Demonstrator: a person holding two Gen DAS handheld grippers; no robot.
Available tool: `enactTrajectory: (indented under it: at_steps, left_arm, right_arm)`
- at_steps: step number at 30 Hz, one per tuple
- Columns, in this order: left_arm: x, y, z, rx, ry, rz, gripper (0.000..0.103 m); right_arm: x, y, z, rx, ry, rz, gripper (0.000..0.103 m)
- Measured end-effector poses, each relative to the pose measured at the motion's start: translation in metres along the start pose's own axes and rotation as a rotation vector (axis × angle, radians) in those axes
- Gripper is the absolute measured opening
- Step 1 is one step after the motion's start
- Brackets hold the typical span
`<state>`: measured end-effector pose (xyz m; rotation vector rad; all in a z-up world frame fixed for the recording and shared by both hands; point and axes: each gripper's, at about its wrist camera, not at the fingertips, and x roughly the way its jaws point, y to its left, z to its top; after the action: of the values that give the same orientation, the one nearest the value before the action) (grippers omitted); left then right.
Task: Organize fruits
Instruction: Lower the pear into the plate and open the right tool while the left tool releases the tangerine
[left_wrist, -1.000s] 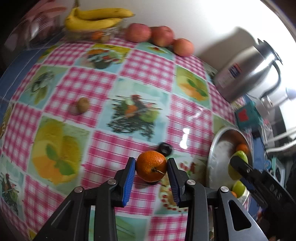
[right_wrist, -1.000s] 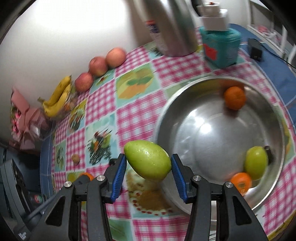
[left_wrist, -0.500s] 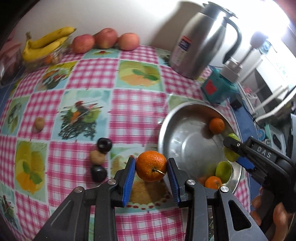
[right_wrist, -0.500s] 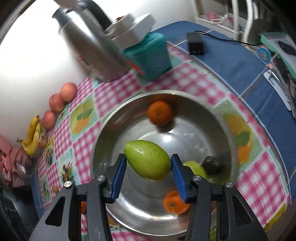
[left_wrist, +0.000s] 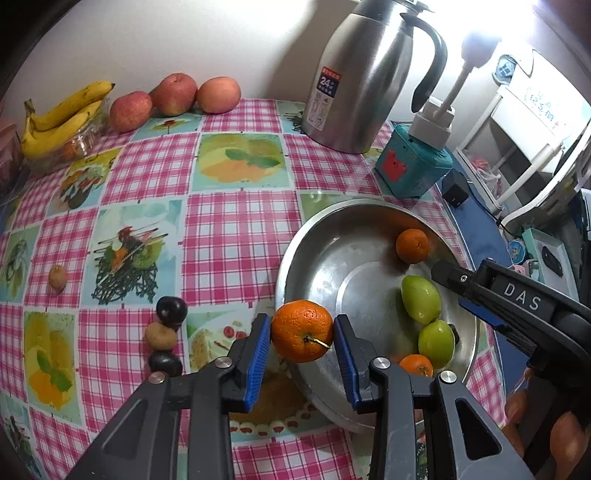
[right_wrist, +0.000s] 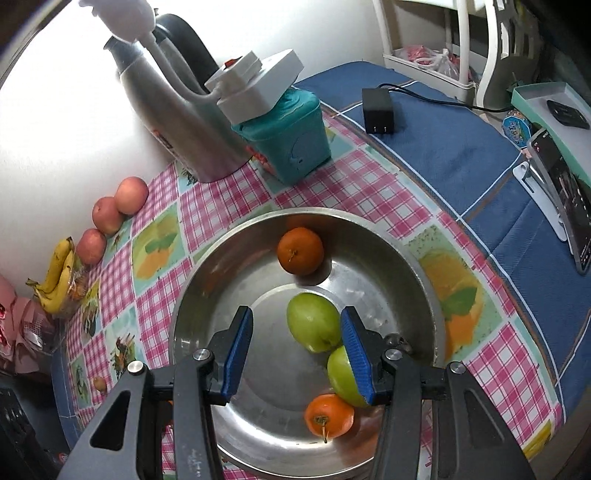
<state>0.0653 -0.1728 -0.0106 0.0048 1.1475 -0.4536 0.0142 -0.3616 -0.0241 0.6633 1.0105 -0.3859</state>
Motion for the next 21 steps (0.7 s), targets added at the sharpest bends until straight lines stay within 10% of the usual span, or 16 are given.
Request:
enactTrajectory:
  at_steps: [21]
  left_arm:
    - [0.030,-0.026,0.020,0.030,-0.005,0.001,0.038]
  right_arm:
    - [0.003,0.001,-0.003,0.005,0.054,-0.036,0.051]
